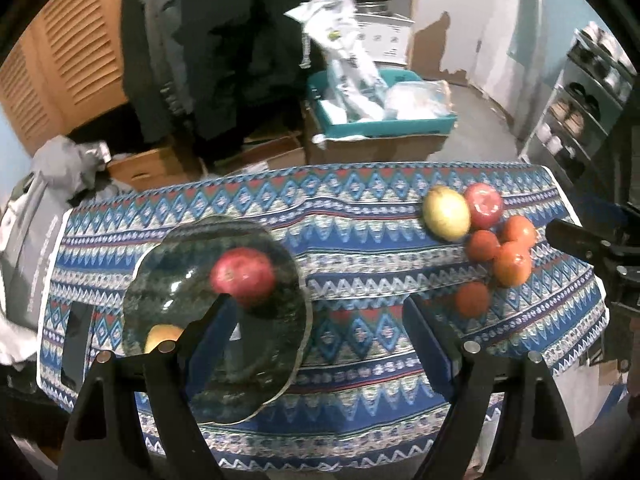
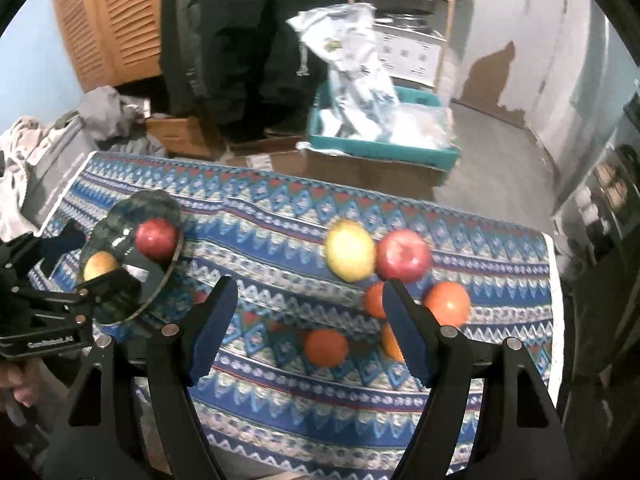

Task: Organize fruits
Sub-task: 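Move the left gripper to a tangerine while the right gripper moves to a large orange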

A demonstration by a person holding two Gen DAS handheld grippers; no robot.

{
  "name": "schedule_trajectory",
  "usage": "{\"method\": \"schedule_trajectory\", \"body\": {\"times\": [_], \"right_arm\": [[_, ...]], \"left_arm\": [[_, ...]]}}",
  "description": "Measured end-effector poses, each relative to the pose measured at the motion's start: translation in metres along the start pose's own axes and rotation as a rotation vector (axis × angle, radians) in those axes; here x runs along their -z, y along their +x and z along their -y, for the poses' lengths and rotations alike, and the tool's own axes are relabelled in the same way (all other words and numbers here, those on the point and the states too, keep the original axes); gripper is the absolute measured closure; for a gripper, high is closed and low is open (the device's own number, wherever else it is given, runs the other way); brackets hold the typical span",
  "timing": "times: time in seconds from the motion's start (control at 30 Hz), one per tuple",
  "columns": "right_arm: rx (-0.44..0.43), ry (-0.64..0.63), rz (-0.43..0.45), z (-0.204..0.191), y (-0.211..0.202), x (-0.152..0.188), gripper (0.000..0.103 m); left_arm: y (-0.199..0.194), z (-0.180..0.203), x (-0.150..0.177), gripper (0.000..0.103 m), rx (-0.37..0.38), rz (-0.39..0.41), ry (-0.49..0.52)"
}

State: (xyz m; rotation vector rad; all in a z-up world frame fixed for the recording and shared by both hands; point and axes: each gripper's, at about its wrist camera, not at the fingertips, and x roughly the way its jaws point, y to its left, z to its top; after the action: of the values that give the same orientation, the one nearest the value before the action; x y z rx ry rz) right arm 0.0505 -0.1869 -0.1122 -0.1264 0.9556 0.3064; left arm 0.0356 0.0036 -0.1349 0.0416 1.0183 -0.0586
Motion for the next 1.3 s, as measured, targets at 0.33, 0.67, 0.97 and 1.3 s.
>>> {"method": "schedule_trajectory", "body": {"times": [0.33,0.67,0.97,1.3], "right_arm": [[0.050,0.059,-0.001,0.049,-0.007,0.020,0.028],[0.077,0.129,-0.018,0.090,-0.004,0.038,0.028],[0.093,0.138,-0.109,0.104,0.030,0.050,0.028],[0.067,0.151,-0.237,0.110,0.085,0.065,0.028]], "left_arm": [[0.003,0.050,-0.009,0.017,0.027,-0.011,0.095],[0.011,0.075,-0.018,0.017,0.040,-0.012,0.125],[0.047,0.088,-0.020,0.017,0.035,-0.047,0.160],[0.090,0.093,-0.017,0.017,0.036,-0.103,0.142]]}}
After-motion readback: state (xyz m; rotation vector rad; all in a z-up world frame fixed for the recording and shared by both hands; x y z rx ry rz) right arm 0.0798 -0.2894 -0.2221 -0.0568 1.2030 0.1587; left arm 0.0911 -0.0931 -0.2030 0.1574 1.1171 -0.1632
